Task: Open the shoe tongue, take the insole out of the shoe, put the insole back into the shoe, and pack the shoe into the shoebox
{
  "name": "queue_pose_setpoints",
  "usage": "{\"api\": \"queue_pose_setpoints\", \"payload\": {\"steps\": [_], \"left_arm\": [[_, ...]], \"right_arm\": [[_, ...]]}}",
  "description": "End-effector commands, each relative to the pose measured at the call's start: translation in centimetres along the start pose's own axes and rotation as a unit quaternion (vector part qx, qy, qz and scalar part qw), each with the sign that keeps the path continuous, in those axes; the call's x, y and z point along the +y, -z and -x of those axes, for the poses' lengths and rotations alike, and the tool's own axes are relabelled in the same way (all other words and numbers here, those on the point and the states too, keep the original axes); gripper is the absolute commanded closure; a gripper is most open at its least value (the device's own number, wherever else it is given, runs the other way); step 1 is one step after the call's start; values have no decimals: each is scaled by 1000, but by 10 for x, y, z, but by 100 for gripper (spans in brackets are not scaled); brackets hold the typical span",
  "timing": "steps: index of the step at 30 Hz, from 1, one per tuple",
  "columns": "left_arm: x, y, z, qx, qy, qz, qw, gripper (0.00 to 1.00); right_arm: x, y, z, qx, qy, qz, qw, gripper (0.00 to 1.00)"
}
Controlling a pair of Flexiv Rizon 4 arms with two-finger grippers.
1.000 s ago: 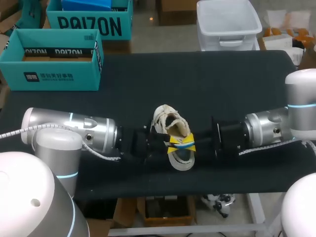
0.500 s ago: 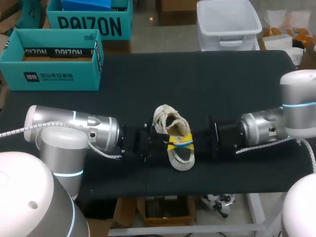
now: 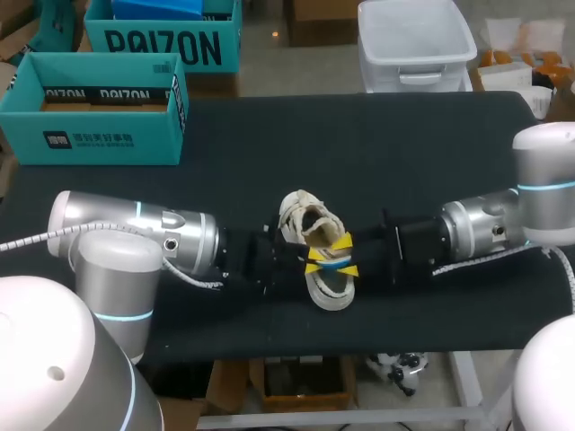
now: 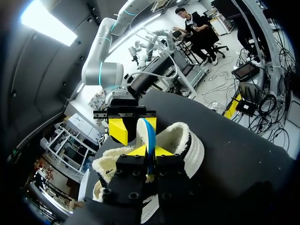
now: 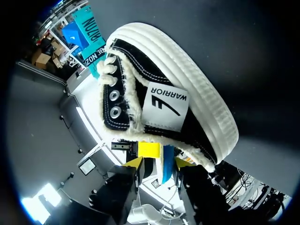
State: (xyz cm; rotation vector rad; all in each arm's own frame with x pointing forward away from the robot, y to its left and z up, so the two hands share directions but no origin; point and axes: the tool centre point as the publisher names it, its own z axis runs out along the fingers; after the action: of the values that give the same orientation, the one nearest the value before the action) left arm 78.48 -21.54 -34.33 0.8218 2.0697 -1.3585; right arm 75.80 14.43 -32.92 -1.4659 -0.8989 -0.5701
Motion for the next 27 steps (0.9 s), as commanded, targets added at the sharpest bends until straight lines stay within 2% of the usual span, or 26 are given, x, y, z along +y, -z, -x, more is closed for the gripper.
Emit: {"api": "queue_pose_setpoints", "payload": {"steps": [1,2,4,17,18,19,20,21,22,27], "left_arm": [[-2,0,-2,-4,0,-1,1000,100],[-2,0,-2,-4,0,-1,1000,100],[-3,0,-2,-5,0,-2,1000,100],[-15,14,-2,-8,-7,-9,1000,100],[-16,16,-2,-8,-8,-10,1000,95],[-17,18,-2,-7,-9,-12,1000,64],[-18,21,-2,-7,-9,-13,1000,45],[-19,23,-2,-6,-10,-15,1000,11],[-20,26,-1,-5,-11,-17,1000,1],[-25,42,2,2,-12,-19,1000,0]], "right_arm": [[-22,4,-3,-4,1,43,999,65],[-23,4,-3,-4,1,44,999,71],[-22,3,-2,-5,-1,43,999,100],[-15,-4,7,-15,-20,19,1000,100],[-15,-5,8,-16,-22,18,999,100],[-15,-5,9,-23,-28,18,999,100],[-15,-5,10,-24,-29,17,999,100],[-15,-6,10,-26,-31,17,999,100],[-14,-6,11,-34,-37,17,999,100],[-10,-9,17,-42,-44,13,998,100]]}}
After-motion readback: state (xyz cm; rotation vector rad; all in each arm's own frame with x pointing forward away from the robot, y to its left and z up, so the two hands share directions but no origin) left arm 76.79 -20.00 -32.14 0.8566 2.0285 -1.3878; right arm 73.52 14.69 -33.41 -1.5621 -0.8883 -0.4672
